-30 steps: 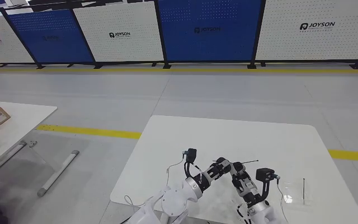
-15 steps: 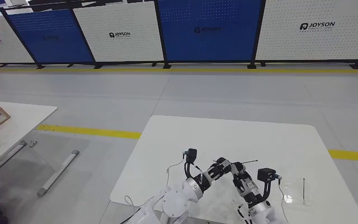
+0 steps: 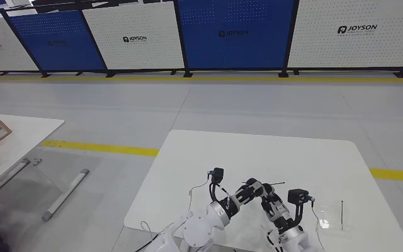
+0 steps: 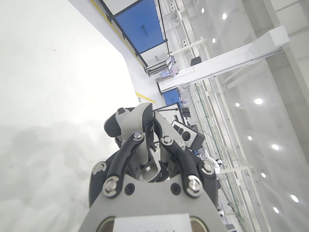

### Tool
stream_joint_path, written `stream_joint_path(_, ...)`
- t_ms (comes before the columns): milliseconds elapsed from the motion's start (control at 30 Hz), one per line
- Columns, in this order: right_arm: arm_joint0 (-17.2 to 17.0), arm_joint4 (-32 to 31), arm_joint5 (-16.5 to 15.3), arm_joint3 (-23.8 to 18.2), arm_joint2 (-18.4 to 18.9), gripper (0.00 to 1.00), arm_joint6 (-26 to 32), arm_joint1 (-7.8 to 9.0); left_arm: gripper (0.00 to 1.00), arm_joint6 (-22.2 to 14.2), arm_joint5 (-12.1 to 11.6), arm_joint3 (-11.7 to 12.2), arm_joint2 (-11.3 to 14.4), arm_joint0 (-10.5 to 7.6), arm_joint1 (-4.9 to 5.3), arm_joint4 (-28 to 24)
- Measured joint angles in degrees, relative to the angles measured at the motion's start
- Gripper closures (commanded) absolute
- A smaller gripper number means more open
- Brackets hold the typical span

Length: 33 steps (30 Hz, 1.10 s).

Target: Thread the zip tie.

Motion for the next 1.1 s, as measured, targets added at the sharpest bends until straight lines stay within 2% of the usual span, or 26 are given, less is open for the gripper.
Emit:
stream_joint_path(300,0.2,-0.6,0.2,0.3,-0.4,1.00,0.7,-0.02,1.00,-0.6,-1.6,-0.3,-0.3,0.46,0.11,0.0)
stream_joint_path(1100,1.3,-2.4,0.4,1.6,-1.6,1.00,1.3,-0.14,1.00,-1.7,-4.9,-4.8,-2.0,3.78,0.94,1.2)
